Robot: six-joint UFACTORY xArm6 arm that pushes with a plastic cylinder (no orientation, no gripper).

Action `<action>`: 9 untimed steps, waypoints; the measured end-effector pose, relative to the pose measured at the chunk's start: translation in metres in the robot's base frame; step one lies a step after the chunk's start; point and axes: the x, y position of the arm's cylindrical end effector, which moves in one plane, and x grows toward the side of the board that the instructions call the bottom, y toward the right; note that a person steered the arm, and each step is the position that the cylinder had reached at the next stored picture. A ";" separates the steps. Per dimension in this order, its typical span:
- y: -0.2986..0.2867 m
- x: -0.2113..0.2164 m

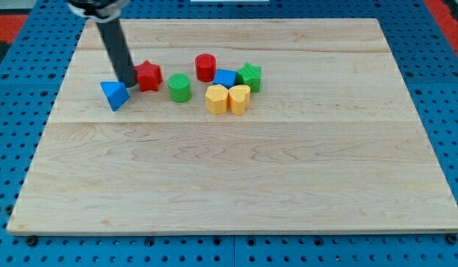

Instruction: Slide the blue triangle towards the group of the blocks

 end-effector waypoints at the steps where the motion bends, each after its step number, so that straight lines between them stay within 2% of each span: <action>1: 0.021 0.000; 2: -0.081 0.011; 3: -0.118 0.069; 4: -0.073 0.090; 7: -0.057 0.037; 9: -0.022 0.005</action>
